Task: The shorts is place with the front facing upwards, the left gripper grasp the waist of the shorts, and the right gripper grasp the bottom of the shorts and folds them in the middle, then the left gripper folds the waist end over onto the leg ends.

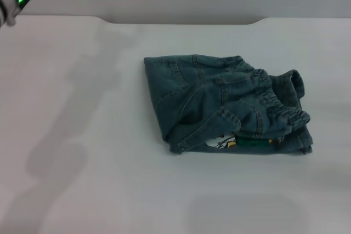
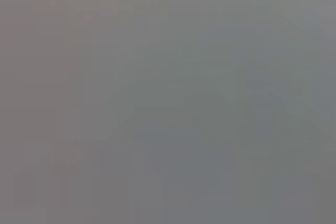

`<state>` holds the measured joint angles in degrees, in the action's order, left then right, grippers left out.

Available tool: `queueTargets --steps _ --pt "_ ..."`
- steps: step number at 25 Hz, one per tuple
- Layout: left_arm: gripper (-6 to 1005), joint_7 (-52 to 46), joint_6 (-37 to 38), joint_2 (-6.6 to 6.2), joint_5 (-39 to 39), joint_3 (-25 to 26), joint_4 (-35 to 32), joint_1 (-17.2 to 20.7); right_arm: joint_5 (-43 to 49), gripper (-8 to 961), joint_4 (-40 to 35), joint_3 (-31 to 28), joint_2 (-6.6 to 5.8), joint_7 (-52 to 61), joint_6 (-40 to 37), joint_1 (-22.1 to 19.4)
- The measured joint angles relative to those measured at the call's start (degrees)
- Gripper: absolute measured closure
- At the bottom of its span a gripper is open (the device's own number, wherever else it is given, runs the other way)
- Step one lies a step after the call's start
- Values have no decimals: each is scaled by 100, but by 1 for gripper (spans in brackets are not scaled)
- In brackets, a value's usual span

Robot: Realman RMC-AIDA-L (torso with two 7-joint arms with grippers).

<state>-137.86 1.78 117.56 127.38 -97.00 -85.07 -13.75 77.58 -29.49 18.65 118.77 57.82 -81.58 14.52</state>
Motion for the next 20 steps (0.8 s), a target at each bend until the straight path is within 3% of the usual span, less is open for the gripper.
queueTargets --steps 4,5,8,9,13,18,20 --pt "146 -424 -1260 3 -221 -102 1034 -8 -834 466 579 -53 0 -1303 -14 -41" --pt "147 -424 -1260 3 -221 -102 1034 -8 -1108 466 738 -61 3 -1617 -16 -42" --pt "149 -1266 -2249 -13 -67 -277 1716 -9 -1792 465 1127 -65 8 -2239 -74 -44" --pt "150 -2017 -2829 -27 172 -332 2108 13 -2185 465 1322 -69 8 -2526 -137 -45" --pt "152 -2676 -3649 -23 516 -453 2655 47 -2647 465 1516 -72 8 -2787 -215 -37" --pt "152 -2710 -5376 -27 722 -1136 3389 55 -3222 465 1735 -73 21 -2825 -290 10" --pt "152 -2711 -5656 -26 766 -1208 3524 38 -3280 465 1769 -73 21 -2833 -309 26"
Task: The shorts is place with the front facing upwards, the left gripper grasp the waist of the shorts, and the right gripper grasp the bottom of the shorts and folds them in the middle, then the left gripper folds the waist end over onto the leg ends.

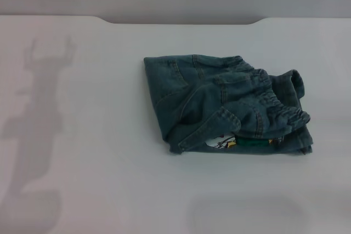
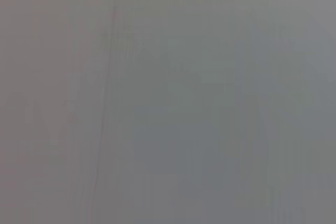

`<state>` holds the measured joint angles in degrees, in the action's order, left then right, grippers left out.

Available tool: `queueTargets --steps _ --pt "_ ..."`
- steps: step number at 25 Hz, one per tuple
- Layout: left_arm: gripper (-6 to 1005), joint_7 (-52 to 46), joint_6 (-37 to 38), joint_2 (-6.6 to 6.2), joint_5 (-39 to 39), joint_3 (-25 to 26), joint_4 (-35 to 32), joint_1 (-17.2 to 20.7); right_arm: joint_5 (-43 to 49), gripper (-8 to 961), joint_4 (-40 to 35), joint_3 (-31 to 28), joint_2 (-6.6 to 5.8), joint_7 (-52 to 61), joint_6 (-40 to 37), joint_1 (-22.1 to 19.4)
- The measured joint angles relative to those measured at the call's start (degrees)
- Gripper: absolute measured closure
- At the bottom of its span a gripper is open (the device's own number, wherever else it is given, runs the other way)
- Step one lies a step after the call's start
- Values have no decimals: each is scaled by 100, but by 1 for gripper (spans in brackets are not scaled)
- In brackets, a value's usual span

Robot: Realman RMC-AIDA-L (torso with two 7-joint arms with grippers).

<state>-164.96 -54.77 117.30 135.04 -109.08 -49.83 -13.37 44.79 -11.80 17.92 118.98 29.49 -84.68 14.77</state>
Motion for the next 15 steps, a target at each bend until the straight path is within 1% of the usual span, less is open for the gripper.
queueTargets --steps 1,3,10,15 --pt "152 -1 -601 15 43 -158 377 -79 -3 465 0 0 0 -2 -2 9" --pt "152 -5 -925 21 38 -254 642 -166 -8 465 4 1 -1 -5 -5 27" --pt "152 -12 -1312 12 56 -489 1176 -397 -47 466 97 1 -4 -8 -6 118" --pt "152 -14 -1392 21 56 -593 1387 -533 -65 465 115 1 -7 -10 -6 151"
